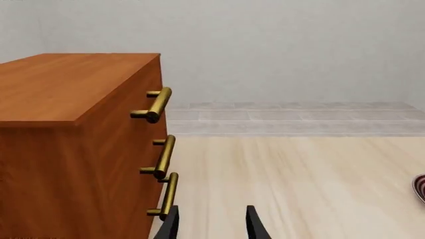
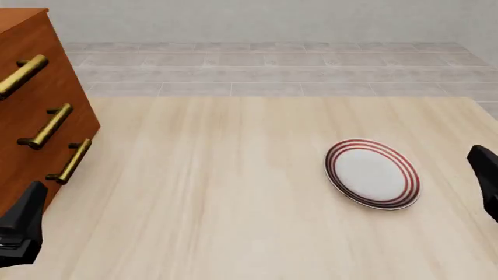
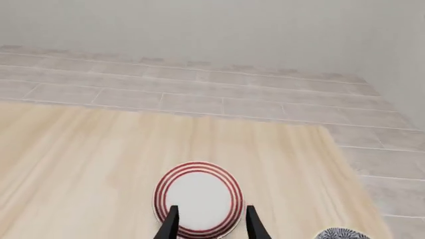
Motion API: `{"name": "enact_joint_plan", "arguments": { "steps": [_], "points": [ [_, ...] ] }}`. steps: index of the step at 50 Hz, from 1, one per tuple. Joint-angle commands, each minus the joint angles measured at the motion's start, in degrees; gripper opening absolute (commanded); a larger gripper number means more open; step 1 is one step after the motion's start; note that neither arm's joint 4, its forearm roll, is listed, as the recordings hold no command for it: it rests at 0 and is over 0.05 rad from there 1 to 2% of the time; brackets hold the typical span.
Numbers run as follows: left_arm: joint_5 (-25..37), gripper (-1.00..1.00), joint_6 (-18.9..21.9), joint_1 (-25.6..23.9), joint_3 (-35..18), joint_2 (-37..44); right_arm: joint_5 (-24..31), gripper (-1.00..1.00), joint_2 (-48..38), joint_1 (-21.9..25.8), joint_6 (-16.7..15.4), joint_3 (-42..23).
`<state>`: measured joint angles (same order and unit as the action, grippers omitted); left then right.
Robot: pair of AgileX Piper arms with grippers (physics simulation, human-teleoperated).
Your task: Put the bowl on top of the cabinet.
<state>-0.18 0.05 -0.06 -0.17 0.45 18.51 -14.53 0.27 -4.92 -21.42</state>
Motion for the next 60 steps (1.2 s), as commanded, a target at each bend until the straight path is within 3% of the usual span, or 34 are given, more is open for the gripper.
{"name": "enact_joint_plan", "arguments": {
  "steps": [1,3,5,17,37,60],
  "points": [
    [-0.1,1.00,0.2,0.0,0.1,-0.1,11.9,1.00,-4.0,-1.9,-5.0,-9.2],
    [-0.2,1.00,0.0,0.0,0.1,0.2,14.6,1.00,-4.6,-2.6,-6.6,-11.4],
    [-0.1,1.00,0.1,0.0,0.1,0.0,18.9,1.00,-5.7,-3.9,-10.7,-14.4],
    [0.0,1.00,0.1,-0.1,0.0,-0.2,28.0,1.00,-8.9,-7.6,-14.3,-21.1],
    [0.1,1.00,0.1,-0.1,0.0,-0.2,27.5,1.00,-13.8,-14.7,-15.1,-18.4],
    [0.1,1.00,0.1,-0.1,0.0,-0.2,26.6,1.00,-19.4,-26.6,-22.1,-17.8]
  ]
}}
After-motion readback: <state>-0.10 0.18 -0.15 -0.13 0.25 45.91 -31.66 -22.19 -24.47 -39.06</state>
